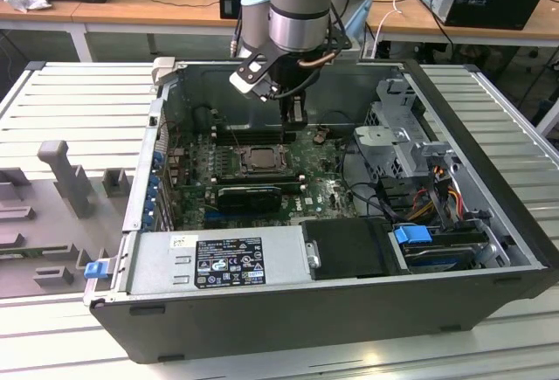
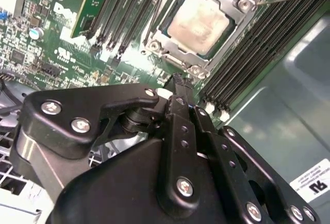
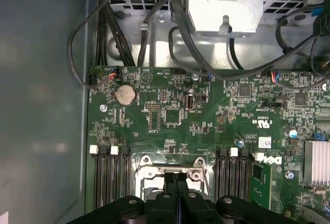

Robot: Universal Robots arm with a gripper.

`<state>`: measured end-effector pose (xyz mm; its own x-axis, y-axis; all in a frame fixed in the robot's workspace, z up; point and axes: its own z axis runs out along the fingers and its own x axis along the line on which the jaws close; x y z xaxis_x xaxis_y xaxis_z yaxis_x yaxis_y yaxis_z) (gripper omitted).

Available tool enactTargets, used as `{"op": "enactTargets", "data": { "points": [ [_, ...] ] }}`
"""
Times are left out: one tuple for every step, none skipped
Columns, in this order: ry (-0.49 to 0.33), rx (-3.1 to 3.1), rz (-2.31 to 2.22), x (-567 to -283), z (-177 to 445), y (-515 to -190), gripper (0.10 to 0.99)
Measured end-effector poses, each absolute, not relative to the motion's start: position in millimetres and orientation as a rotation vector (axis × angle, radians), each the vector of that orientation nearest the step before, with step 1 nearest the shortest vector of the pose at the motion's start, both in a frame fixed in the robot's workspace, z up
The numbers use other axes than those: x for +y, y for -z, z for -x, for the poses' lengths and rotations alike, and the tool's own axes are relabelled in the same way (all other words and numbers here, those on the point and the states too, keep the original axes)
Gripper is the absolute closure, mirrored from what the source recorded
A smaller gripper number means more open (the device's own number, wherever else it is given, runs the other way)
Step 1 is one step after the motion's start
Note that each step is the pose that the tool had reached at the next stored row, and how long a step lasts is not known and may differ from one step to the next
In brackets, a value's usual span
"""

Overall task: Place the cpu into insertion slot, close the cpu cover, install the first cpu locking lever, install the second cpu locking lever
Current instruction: 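Close the cpu cover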

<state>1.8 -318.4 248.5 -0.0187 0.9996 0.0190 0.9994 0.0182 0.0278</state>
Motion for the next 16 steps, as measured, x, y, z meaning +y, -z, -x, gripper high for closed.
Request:
{"op": "enactTargets", "data": {
  "points": [
    [-0.050,2.238,-2.197,-318.4,-1.5,-247.4,0.980],
    [-0.049,2.242,-2.195,-318.4,-0.5,-245.7,0.980],
    [-0.049,2.245,-2.193,-318.4,0.4,-244.6,0.980],
    [-0.048,2.249,-2.191,-318.4,1.5,-243.8,0.980],
    [-0.047,2.252,-2.190,-318.4,4.4,-242.9,0.980],
    [-0.046,2.253,-2.190,-318.4,7.8,-242.5,0.980],
    [-0.044,2.254,-2.191,-318.4,11.5,-242.1,0.980],
    [-0.041,2.256,-2.193,-318.4,12.7,-241.9,0.980],
    [-0.038,2.257,-2.194,-318.3,14.4,-241.7,0.980],
    [-0.034,2.259,-2.196,-318.3,16.6,-241.6,0.980],
    [-0.033,2.260,-2.196,-318.3,19.4,-241.4,0.980],
    [-0.032,2.261,-2.196,-318.3,23.8,-241.1,0.980],
    [-0.032,2.261,-2.196,-318.3,25.4,-241.0,0.980],
    [-0.032,2.261,-2.196,-318.3,27.7,-240.9,0.980],
    [-0.032,2.261,-2.196,-318.3,30.7,-240.9,0.980],
    [-0.032,2.261,-2.196,-318.3,32.4,-240.9,0.980]
  ]
}}
